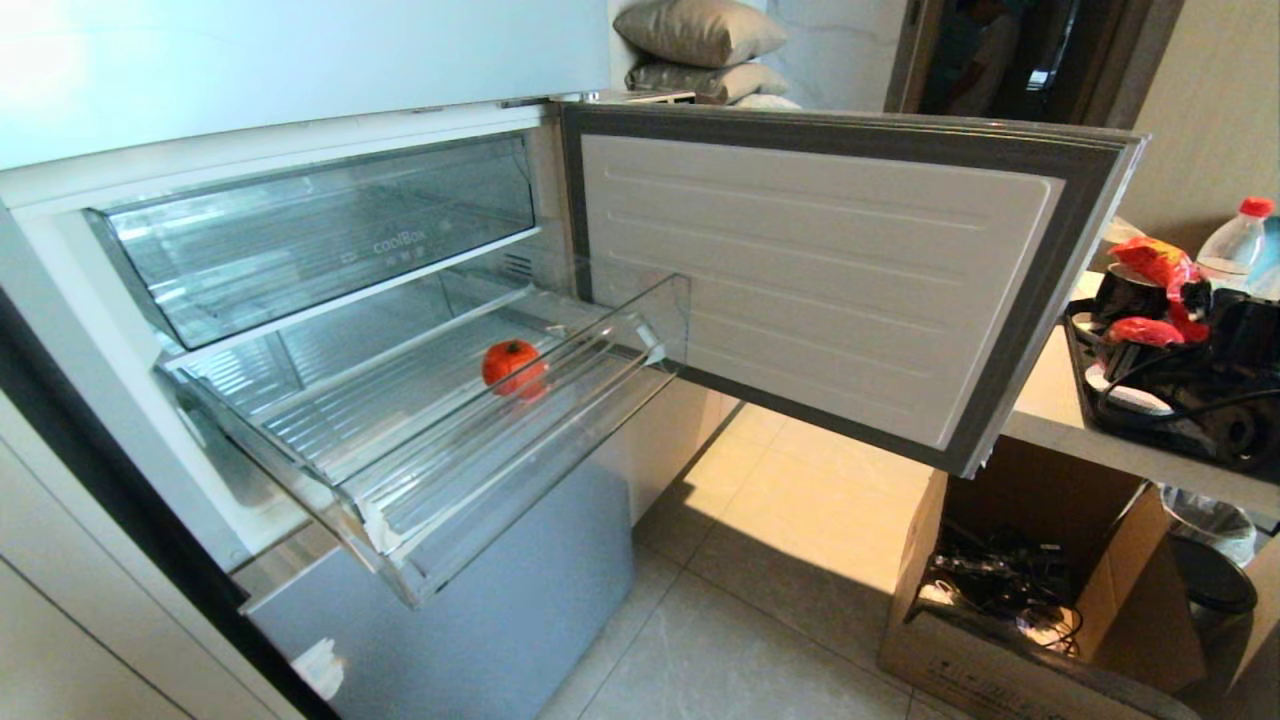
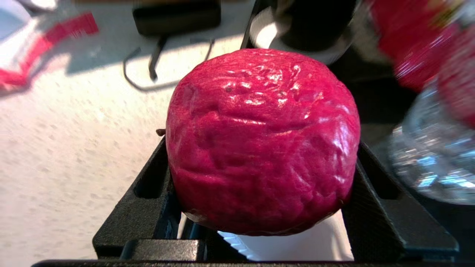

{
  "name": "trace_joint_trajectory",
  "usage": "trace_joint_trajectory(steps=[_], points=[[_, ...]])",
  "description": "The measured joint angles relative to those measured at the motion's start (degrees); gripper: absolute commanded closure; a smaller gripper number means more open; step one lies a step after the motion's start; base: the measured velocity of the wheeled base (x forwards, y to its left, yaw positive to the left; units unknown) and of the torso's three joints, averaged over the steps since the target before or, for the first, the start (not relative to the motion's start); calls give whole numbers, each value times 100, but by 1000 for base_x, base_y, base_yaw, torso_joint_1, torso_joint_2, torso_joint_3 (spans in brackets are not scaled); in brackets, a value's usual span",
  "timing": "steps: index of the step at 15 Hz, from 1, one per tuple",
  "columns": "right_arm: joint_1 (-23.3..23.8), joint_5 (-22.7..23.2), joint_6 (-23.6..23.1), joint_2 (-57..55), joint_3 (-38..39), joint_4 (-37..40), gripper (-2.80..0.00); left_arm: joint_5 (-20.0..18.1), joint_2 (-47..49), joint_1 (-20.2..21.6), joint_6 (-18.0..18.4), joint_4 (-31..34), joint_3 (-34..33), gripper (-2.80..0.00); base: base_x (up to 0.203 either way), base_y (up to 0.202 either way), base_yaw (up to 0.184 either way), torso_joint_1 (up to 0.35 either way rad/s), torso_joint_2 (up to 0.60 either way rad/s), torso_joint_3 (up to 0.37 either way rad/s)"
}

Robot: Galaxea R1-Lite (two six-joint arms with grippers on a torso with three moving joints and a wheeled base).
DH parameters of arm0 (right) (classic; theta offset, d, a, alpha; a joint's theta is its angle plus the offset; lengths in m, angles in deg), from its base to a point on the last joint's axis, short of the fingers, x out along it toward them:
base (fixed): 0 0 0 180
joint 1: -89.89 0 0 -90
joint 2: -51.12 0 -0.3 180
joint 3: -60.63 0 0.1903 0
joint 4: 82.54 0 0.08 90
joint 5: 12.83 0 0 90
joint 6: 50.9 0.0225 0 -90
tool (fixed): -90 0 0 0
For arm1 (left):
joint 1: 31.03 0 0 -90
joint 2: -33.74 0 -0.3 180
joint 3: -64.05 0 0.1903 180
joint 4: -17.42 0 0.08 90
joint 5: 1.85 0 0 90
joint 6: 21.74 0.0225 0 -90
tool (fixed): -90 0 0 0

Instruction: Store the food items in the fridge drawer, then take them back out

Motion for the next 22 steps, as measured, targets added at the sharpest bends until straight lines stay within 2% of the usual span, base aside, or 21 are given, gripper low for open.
trace_joint_trajectory(steps=[3, 6, 10, 13, 17, 22], points=[[0, -274, -37, 660, 359, 215, 0, 0, 0, 0, 0, 0, 0, 0, 0, 0, 0, 0, 0, 0], [-7, -631, -50, 1718, 1216, 436, 0, 0, 0, 0, 0, 0, 0, 0, 0, 0, 0, 0, 0, 0], [-25, -757, -95, 3640, 2899, 520, 0, 0, 0, 0, 0, 0, 0, 0, 0, 0, 0, 0, 0, 0], [-167, -482, -247, 5335, 4290, 717, 0, 0, 0, 0, 0, 0, 0, 0, 0, 0, 0, 0, 0, 0], [-734, -90, -625, 7879, 6024, 1619, 0, -1, 0, 0, 0, 0, 0, 0, 0, 0, 0, 0, 0, 0], [-1741, 14, -1071, 10397, 7781, 2747, 0, -2, 0, 0, 0, 0, 0, 0, 0, 0, 0, 0, 0, 0]])
